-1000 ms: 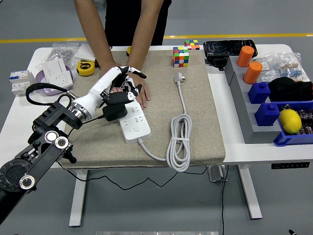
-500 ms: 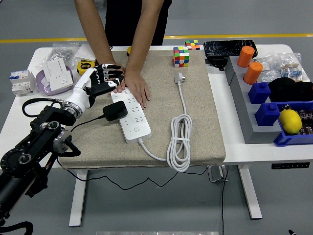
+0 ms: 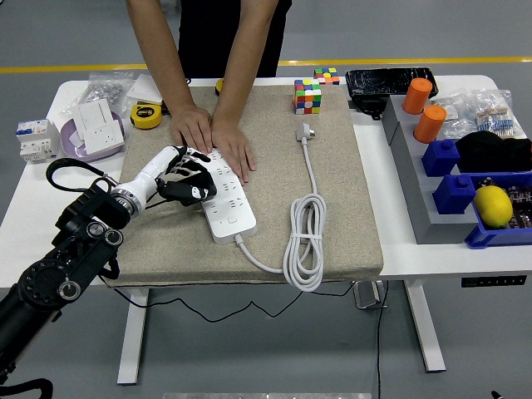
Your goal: Pick up the plug,place it near the board,insert it into the board,press the button
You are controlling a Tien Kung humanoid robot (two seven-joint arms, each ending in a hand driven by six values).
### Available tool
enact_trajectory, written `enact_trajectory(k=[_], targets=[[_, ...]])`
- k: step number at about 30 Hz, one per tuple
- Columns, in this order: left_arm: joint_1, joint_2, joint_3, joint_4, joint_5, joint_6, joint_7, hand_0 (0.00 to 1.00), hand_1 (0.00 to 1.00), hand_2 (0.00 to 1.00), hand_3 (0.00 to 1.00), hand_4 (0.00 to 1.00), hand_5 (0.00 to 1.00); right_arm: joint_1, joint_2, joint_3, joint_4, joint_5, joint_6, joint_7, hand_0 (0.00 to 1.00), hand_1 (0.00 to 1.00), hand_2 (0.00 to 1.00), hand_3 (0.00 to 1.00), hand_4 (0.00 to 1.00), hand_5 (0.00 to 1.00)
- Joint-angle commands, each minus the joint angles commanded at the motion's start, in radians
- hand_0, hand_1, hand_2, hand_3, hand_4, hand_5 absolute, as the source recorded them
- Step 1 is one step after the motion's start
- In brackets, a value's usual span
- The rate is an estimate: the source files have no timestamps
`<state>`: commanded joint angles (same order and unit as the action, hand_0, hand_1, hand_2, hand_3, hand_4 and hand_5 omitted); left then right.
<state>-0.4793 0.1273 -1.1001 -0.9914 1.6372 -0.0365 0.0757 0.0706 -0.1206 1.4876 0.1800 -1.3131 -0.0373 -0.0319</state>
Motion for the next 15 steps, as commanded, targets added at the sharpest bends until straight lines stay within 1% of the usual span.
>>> enact_trajectory(k=[3,4,6,9,10,15], targets=[[-0.001,0.0,0.012,0.004,0.049,0.004,0.003,0.7,0.771,0.72,0.739,0.998,0.155,-0.002,0.0,0.001,0.0,-0.002,0.0,-0.001,0.829,0.753,0.742,0.766,0.998,0.817],[-0.001,0.0,0.014,0.005,0.066,0.008,0.003,0.69,0.753,0.703,0.738,0.998,0.166,-0.003,0.0,0.001,0.0,-0.002,0.0,-0.001,0.828,0.753,0.742,0.765,0.998,0.817],[-0.001,0.0,0.019,0.01,0.101,0.02,0.003,0.69,0.753,0.703,0.738,0.998,0.166,-0.002,-0.001,-0.001,0.0,0.0,0.0,0.0,0.828,0.753,0.742,0.765,0.998,0.817],[-0.003,-0.001,0.018,0.014,0.134,0.031,0.003,0.69,0.753,0.703,0.738,0.998,0.166,-0.001,-0.001,-0.001,0.0,0.002,0.0,0.001,0.828,0.753,0.742,0.765,0.998,0.817],[-0.004,-0.001,0.017,0.014,0.144,0.034,0.004,0.664,0.734,0.677,0.71,0.998,0.171,-0.001,-0.001,-0.001,0.0,0.002,0.0,0.001,0.829,0.753,0.742,0.765,0.998,0.817],[-0.007,-0.001,0.013,0.016,0.208,0.058,0.003,0.664,0.734,0.677,0.71,0.998,0.171,0.0,-0.001,0.003,0.0,0.0,0.0,0.0,0.829,0.753,0.742,0.765,0.998,0.817]])
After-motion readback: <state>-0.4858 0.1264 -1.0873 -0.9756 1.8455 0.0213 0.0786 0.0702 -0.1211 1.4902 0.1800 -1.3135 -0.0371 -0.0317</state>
